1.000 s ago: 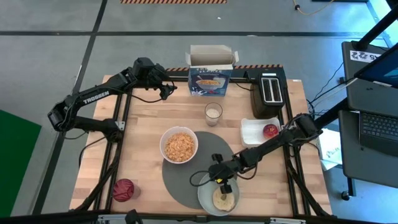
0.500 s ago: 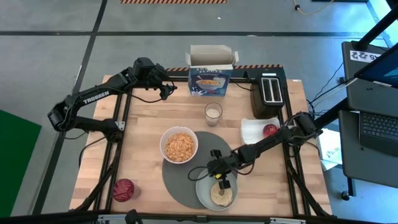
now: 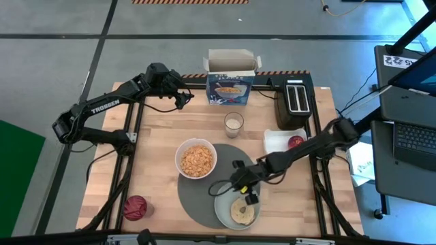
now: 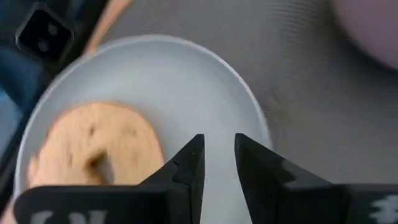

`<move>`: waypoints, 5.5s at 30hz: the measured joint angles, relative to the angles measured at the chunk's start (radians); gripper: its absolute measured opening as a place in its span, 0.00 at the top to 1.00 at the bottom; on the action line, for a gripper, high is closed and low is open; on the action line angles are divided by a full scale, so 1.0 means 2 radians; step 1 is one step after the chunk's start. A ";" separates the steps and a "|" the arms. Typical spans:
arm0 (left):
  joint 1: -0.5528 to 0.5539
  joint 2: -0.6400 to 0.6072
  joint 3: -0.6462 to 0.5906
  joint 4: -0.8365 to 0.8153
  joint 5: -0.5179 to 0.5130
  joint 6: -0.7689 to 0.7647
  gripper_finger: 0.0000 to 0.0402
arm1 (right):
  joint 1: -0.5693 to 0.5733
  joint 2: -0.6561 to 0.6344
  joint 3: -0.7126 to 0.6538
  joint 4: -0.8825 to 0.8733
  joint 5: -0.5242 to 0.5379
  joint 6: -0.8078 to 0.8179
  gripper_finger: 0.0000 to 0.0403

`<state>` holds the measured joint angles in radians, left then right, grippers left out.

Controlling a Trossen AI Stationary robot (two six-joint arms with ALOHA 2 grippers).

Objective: Arrange a breakfast setting
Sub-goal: Put the red apple on the gray plate

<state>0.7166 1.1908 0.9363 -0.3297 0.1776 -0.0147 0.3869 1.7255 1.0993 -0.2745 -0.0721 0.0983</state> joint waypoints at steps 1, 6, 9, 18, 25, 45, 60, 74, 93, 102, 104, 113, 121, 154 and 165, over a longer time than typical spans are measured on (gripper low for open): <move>0.000 0.000 0.000 0.000 0.000 0.000 0.23 | 0.000 -0.012 0.015 -0.045 0.023 -0.009 0.78; 0.000 0.000 0.000 0.000 0.000 -0.001 0.23 | -0.006 -0.075 0.082 -0.291 0.204 0.006 0.78; 0.000 0.000 0.000 0.000 0.000 -0.001 0.23 | -0.024 -0.123 0.088 -0.414 0.261 0.126 0.77; 0.000 0.000 0.000 0.001 0.000 -0.001 0.23 | -0.076 -0.309 0.043 -0.610 0.233 0.400 0.45; 0.000 0.000 0.000 0.002 -0.001 -0.015 0.23 | -0.127 -0.359 -0.019 -0.595 0.126 0.345 0.03; 0.000 0.000 0.000 0.000 -0.005 -0.019 0.23 | -0.261 -0.343 -0.140 -0.553 0.061 0.065 0.07; 0.000 0.000 0.000 0.000 -0.006 -0.018 0.23 | -0.345 -0.343 -0.140 -0.546 0.027 0.054 0.07; 0.000 0.000 0.000 0.000 -0.006 0.001 0.23 | -0.344 -0.230 -0.140 -0.558 0.004 -0.053 0.07; 0.000 0.000 0.000 0.000 -0.006 0.001 0.23 | -0.344 -0.163 -0.139 -0.535 0.012 -0.086 0.15; 0.000 0.000 0.000 0.000 -0.006 0.012 0.23 | -0.344 -0.162 -0.126 -0.538 0.015 -0.092 0.17; 0.000 0.000 0.000 0.000 -0.006 0.012 0.23 | -0.344 -0.164 -0.116 -0.543 0.017 -0.093 0.16; 0.000 0.000 0.000 0.000 -0.006 0.012 0.23 | -0.344 -0.171 -0.054 -0.558 0.018 -0.085 0.21; 0.000 0.000 0.000 0.000 -0.006 0.009 0.23 | -0.344 -0.171 0.047 -0.605 -0.005 -0.085 0.20; 0.000 0.000 0.000 -0.029 -0.006 0.008 0.23 | -0.071 0.048 0.318 -0.464 -0.065 -0.128 0.22; 0.000 0.000 0.000 -0.037 -0.006 -0.003 0.23 | -0.051 0.110 0.383 -0.461 -0.022 -0.084 0.22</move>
<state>0.7170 1.1912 0.9360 -0.4040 0.1660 -0.0209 0.2840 1.9447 1.8650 -1.1958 -0.1160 -0.0702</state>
